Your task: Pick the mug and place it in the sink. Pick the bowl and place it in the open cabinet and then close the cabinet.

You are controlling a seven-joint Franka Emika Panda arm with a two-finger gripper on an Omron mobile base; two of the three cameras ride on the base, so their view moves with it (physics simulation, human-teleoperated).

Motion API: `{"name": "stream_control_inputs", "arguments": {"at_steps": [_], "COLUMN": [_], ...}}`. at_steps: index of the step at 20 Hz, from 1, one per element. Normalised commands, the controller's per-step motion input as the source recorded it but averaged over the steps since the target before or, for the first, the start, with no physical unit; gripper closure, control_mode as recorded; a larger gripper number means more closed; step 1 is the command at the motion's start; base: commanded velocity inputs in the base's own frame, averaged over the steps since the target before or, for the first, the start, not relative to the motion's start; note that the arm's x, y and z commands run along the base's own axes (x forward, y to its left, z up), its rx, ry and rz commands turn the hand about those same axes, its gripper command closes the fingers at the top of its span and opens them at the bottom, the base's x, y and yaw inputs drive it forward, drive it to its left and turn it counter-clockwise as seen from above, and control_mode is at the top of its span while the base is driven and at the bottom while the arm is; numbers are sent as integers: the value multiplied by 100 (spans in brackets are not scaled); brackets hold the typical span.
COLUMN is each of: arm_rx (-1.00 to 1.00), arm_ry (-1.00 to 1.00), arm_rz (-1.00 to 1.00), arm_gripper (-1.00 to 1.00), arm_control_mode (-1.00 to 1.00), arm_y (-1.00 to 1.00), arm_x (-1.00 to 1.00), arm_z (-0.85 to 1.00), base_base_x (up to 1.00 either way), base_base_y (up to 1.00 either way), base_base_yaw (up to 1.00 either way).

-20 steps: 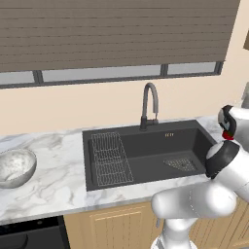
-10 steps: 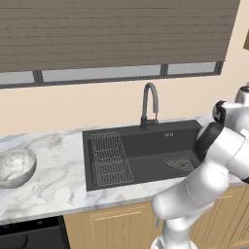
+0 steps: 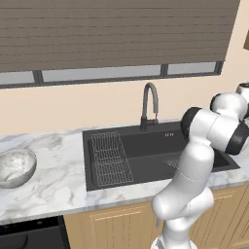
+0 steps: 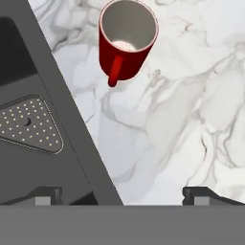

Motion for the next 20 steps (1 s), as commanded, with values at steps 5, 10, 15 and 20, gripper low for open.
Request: {"name": "stream_control_inputs", "arguments": {"at_steps": [5, 10, 15, 20], "arm_rx": [0, 0, 0, 0], "arm_ry": [0, 0, 0, 0], "arm_rz": [0, 0, 3, 8], "arm_gripper": [-100, -100, -100, -100], "arm_control_mode": [-100, -100, -100, -100], "arm_y": [-1, -11, -15, -6], "arm_x": [28, 21, 16, 18], "arm_z": [-24, -28, -32, -20], "base_base_x": [0, 0, 0, 0], "base_base_y": [0, 0, 0, 0], "base_base_yaw": [0, 0, 0, 0]}}
